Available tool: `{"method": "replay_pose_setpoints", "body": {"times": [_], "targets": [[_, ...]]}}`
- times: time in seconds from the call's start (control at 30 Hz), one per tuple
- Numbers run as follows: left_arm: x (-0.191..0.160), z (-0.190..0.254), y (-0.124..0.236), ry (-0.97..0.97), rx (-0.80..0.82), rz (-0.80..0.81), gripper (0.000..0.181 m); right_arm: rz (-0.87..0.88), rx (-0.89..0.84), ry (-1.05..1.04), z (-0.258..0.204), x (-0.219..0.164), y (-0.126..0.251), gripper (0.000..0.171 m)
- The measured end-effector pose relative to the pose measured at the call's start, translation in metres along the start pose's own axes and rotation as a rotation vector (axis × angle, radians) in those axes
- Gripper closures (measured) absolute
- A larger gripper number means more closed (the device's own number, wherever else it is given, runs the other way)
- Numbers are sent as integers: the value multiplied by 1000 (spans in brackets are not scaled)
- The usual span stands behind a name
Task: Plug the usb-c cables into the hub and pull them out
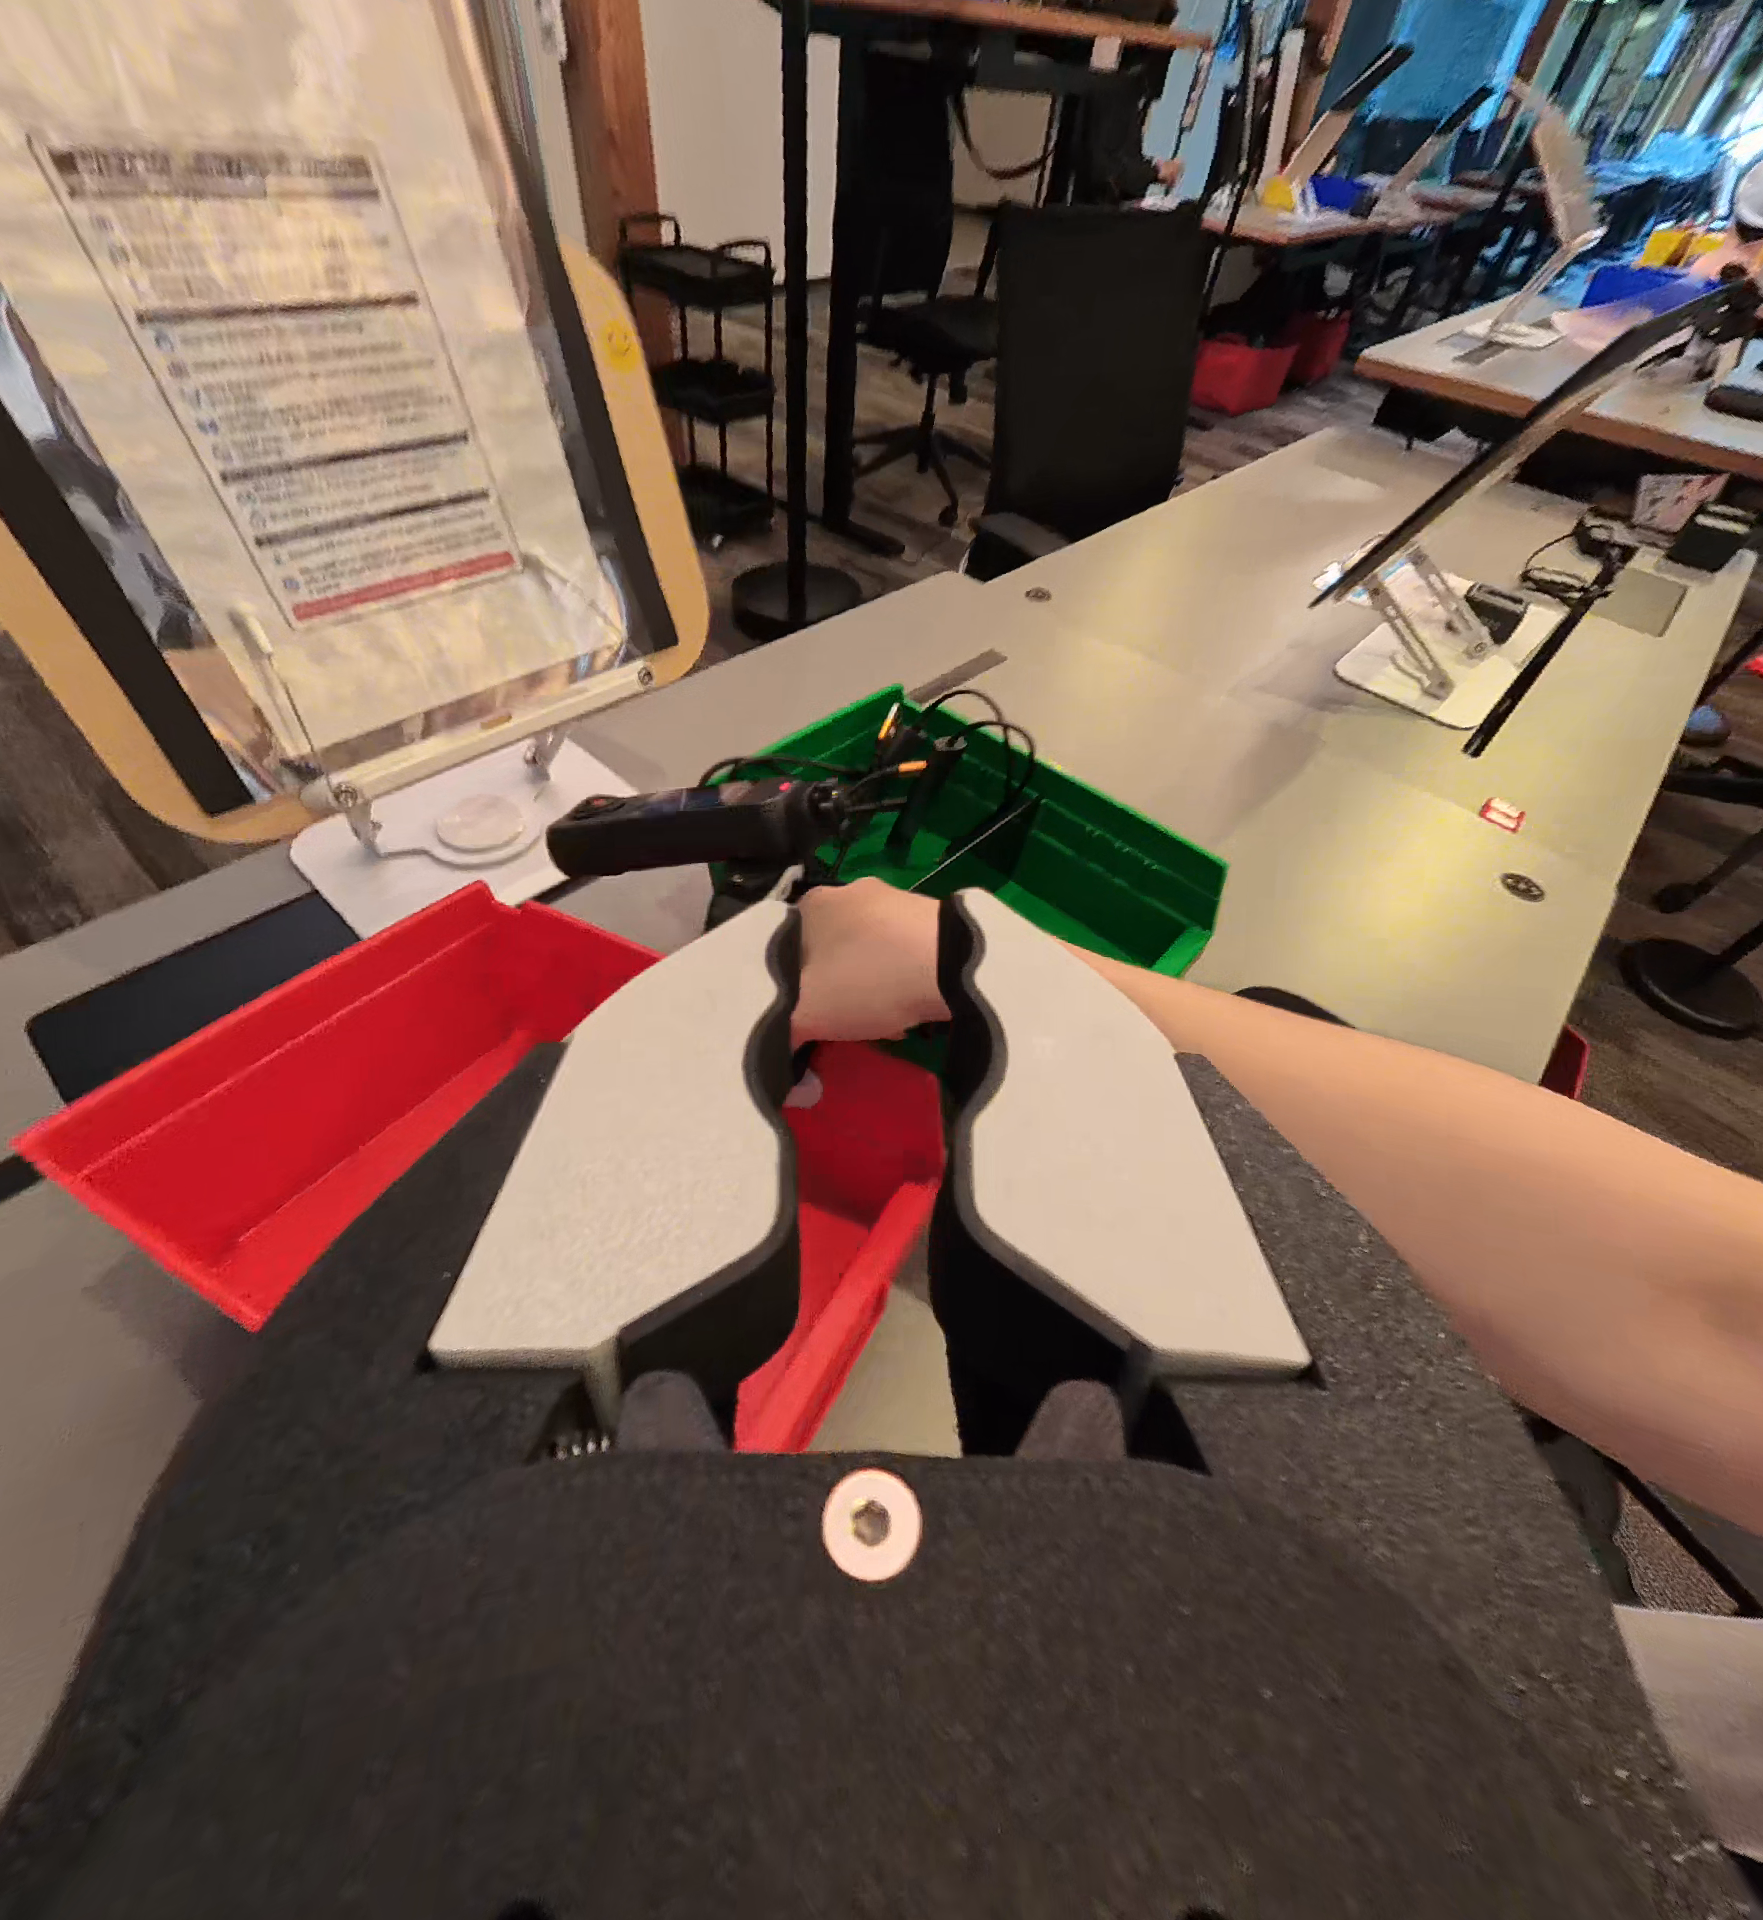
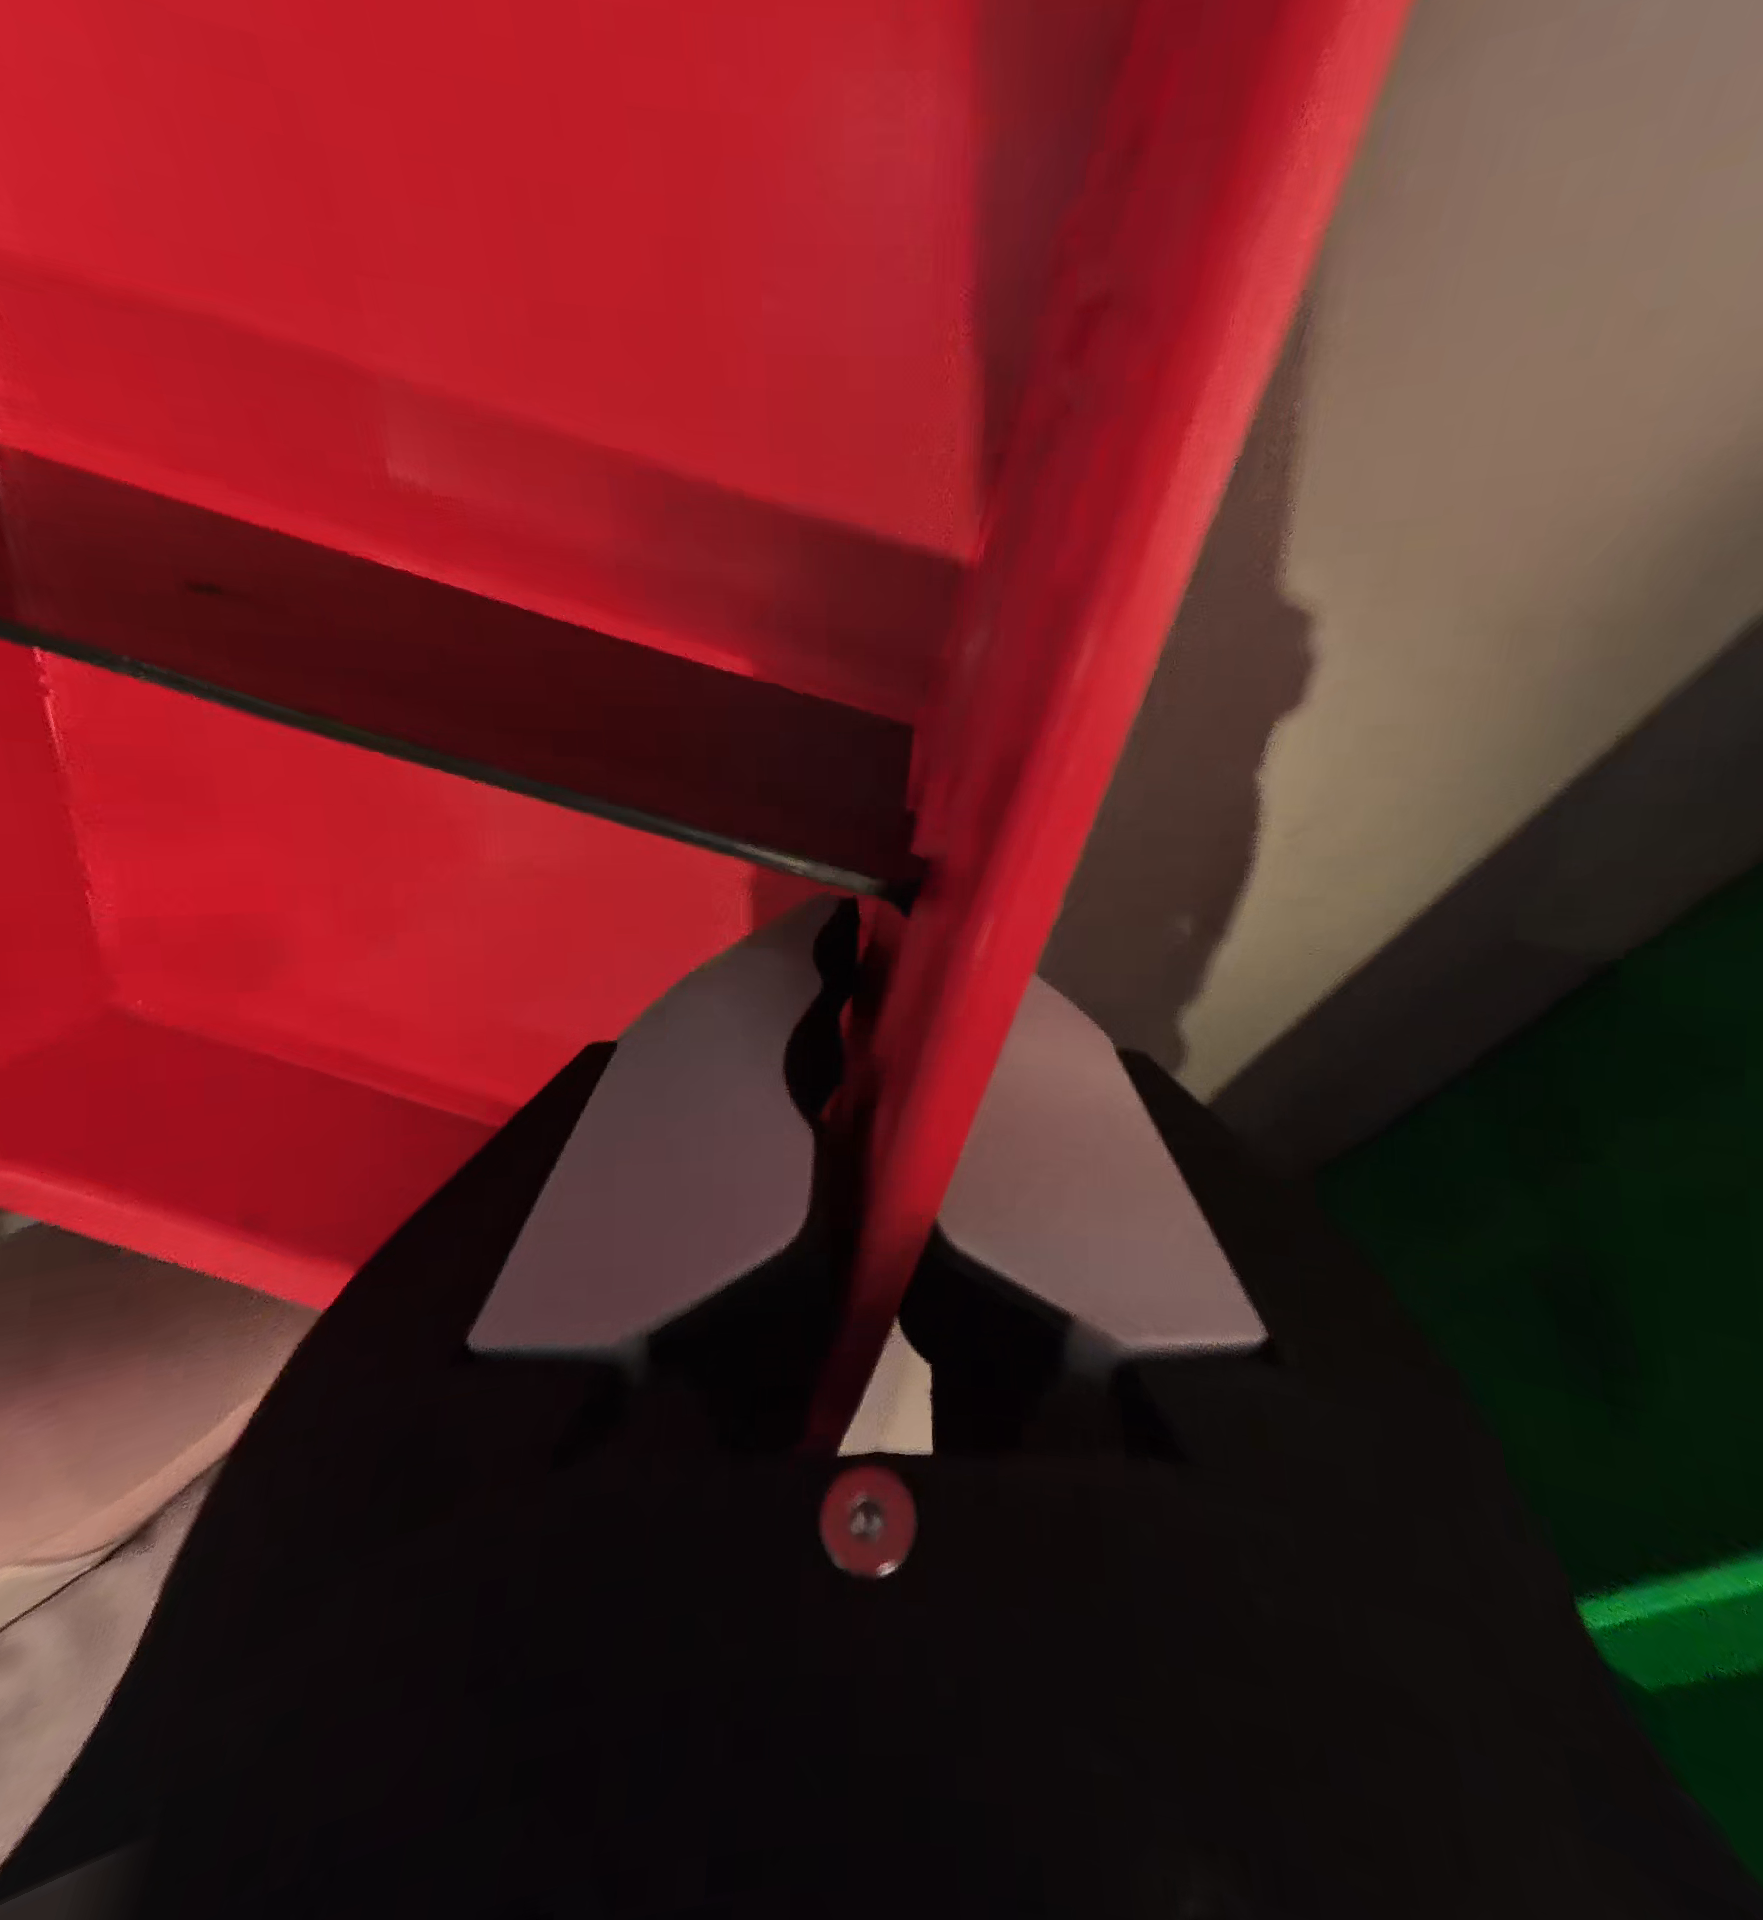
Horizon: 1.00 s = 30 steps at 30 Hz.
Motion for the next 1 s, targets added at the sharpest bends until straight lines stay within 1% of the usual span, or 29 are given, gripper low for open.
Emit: {"method": "replay_pose_setpoints", "body": {"times": [0.03,0.1,0.17,0.2,0.23,0.3,0.37,0.4,0.47,0.53,0.6,0.63,0.7,0.77,0.83,0.9,0.97,1.0], "targets": [[2,6,6,-10,-4,19,159,16,35,-8,-3,3,4,164],[4,16,17,-45,13,44,173,51,83,-7,-9,10,20,164],[8,22,29,-93,74,93,180,84,105,20,-11,17,48,164],[10,24,36,-107,112,128,179,99,110,34,-11,20,66,164],[13,25,42,-115,153,160,176,114,113,48,-10,22,87,164],[13,24,51,-126,220,192,154,159,100,72,-5,25,138,165],[11,24,55,-137,236,185,129,221,66,79,7,22,197,164],[9,25,55,-139,235,178,124,252,49,71,17,17,227,164],[8,26,52,-141,217,170,116,318,11,36,42,1,283,164],[9,27,46,-136,199,165,115,383,-26,-29,75,-23,330,164],[8,29,30,-146,165,140,113,447,-70,-104,113,-53,362,165],[5,31,18,-142,137,107,112,482,-98,-142,136,-70,371,164],[-8,31,-15,-119,105,-12,109,547,-158,-220,187,-106,376,164],[-26,27,-59,-120,109,-143,105,567,-209,-318,241,-146,364,164],[-51,24,-110,-97,79,-280,103,540,-246,-429,289,-188,340,164],[-81,17,-160,-20,45,-407,101,494,-277,-525,327,-227,313,164],[-112,11,-199,79,7,-513,102,446,-288,-603,354,-261,287,164],[-125,9,-214,119,-12,-551,103,422,-280,-629,363,-275,275,163]]}}
Point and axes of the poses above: each gripper's, where its closed fingertips meet, y back along the fingers, x out of its top, z = x × y across the jaws, the point moved 1 cm from there along y, back along the fingers, and after that the axes turned 3 degrees about x, right-handed, at the moved point
